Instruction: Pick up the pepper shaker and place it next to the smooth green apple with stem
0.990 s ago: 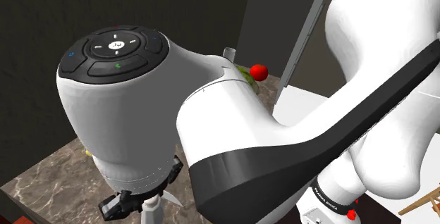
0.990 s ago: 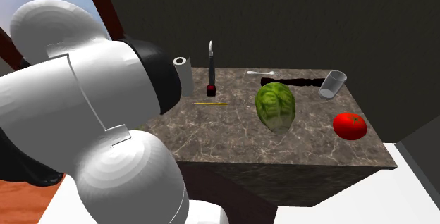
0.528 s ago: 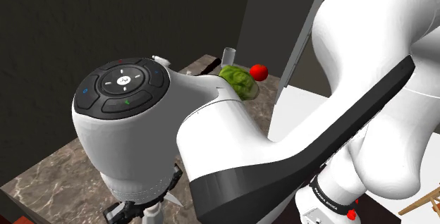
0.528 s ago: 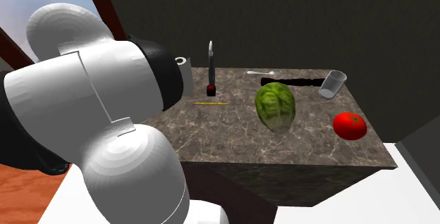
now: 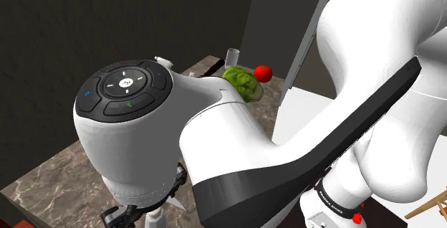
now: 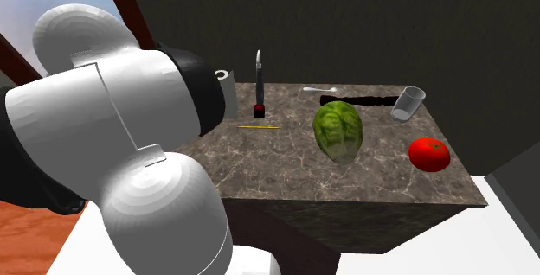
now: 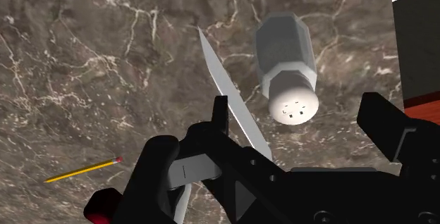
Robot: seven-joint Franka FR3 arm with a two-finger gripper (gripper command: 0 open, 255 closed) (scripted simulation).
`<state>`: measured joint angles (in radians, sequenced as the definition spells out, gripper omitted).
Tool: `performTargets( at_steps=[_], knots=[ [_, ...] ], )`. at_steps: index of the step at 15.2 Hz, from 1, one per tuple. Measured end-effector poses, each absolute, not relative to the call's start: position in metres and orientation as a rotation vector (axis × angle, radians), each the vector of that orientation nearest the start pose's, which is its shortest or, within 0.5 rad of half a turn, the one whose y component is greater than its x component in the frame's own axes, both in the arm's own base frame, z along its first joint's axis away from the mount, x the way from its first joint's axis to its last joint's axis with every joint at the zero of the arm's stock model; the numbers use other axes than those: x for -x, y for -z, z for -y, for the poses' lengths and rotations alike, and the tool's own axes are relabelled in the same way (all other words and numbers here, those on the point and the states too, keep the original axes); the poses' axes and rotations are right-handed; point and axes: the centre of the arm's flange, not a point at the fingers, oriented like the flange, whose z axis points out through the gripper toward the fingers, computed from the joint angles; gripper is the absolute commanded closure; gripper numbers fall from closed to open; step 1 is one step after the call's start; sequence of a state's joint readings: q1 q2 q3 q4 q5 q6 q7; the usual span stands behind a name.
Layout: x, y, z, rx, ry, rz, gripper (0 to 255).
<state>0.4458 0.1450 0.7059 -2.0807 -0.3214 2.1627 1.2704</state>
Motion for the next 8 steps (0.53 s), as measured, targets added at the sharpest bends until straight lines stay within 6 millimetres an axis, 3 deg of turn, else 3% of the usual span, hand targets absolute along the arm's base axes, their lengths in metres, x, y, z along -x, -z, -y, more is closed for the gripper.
performTargets(
  at_steps=[4,8],
  knots=[
    [-0.246,-0.378,-0.507,3.210,0.245,0.097,0],
    [-0.240,-0.417,-0.509,3.209,0.246,0.097,0]
  ],
)
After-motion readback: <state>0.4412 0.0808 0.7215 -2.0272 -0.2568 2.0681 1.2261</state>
